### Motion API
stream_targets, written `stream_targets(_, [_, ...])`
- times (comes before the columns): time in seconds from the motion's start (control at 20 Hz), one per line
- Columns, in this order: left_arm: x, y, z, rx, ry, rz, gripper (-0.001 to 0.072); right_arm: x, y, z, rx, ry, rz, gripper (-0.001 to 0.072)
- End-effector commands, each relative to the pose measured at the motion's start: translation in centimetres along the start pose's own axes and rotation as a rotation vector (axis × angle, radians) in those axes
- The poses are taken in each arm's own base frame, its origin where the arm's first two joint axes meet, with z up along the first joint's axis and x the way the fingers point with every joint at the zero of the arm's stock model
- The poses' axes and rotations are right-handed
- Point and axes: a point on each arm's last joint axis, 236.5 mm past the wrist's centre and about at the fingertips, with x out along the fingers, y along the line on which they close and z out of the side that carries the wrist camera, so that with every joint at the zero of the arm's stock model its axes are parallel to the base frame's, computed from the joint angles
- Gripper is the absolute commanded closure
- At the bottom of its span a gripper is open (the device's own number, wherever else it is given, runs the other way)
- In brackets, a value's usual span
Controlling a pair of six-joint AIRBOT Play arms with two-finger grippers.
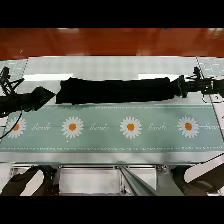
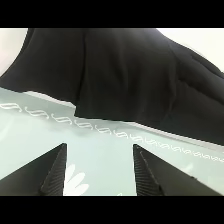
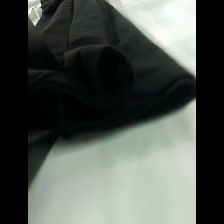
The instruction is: Fold the shirts.
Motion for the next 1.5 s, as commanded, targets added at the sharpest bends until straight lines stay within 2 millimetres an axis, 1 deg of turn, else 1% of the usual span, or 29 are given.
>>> stream_targets(0.0, [0.0,0.0,0.0,0.000,-0.001,-0.002,0.0201,1.4,1.1,0.1,-0.018,-0.003,0.002,0.0291])
stream_targets(0.05, [0.0,0.0,0.0,-0.001,-0.001,-0.002,0.0202,1.8,1.4,0.0,-0.023,-0.002,0.003,0.0295])
stream_targets(0.1, [0.0,0.0,0.0,0.000,-0.001,-0.002,0.0201,2.1,1.7,0.1,-0.029,-0.006,0.001,0.0356])
stream_targets(0.15, [0.0,-0.1,0.0,-0.001,-0.001,-0.002,0.0202,2.4,2.0,0.0,-0.031,-0.004,0.007,0.0498])
stream_targets(0.2, [0.0,-0.1,0.0,-0.001,-0.001,-0.002,0.0202,2.3,2.3,-0.1,-0.049,-0.003,0.014,0.0686])
stream_targets(0.3, [0.0,-0.1,0.0,-0.001,-0.001,-0.003,0.0211,1.6,3.3,-0.1,-0.085,-0.008,0.026,0.0684])
stream_targets(0.35, [0.0,-0.2,0.0,0.000,-0.001,-0.010,0.0349,0.9,3.9,0.0,-0.103,-0.019,0.025,0.0684])
stream_targets(0.4, [0.0,-0.7,0.0,0.018,-0.002,-0.027,0.0612,-0.1,4.5,0.1,-0.127,-0.031,0.021,0.0684])
stream_targets(0.45, [0.1,-1.6,0.2,0.064,-0.012,-0.058,0.0684,-1.4,5.1,0.0,-0.158,-0.040,0.008,0.0685])
stream_targets(0.55, [0.8,-3.8,0.1,0.091,-0.015,-0.132,0.0684,-4.0,6.7,-1.0,-0.234,-0.040,-0.029,0.0684])
stream_targets(0.65, [2.8,-5.7,-1.0,0.104,0.014,-0.173,0.0684,-6.7,8.6,-2.4,-0.328,-0.039,-0.074,0.0684])
stream_targets(0.75, [5.6,-8.1,-2.9,0.156,0.084,-0.193,0.0684,-9.2,10.9,-3.8,-0.395,-0.071,-0.095,0.0685])
stream_targets(0.85, [8.7,-11.8,-5.2,0.236,0.178,-0.230,0.0684,-11.4,13.1,-5.5,-0.433,-0.110,-0.109,0.0685])
stream_targets(0.95, [11.9,-16.5,-7.1,0.337,0.255,-0.281,0.0684,-13.2,15.0,-7.4,-0.464,-0.148,-0.107,0.0685])
stream_targets(1.05, [15.0,-21.8,-9.2,0.425,0.321,-0.343,0.0684,-14.7,16.6,-9.7,-0.487,-0.169,-0.102,0.0684])
stream_targets(1.15, [17.9,-26.5,-12.2,0.496,0.408,-0.404,0.0685,-15.7,17.6,-11.7,-0.501,-0.190,-0.098,0.0684])
stream_targets(1.2, [19.1,-28.0,-13.7,0.506,0.458,-0.409,0.0685,-16.1,18.0,-12.7,-0.509,-0.198,-0.098,0.0684])
stream_targets(1.3, [21.0,-30.0,-17.1,0.531,0.558,-0.395,0.0685,-16.8,18.6,-14.2,-0.523,-0.217,-0.095,0.0684])
stream_targets(1.45, [21.8,-32.3,-23.5,0.586,0.692,-0.420,0.0685,-17.2,19.1,-15.4,-0.534,-0.233,-0.093,0.0684])
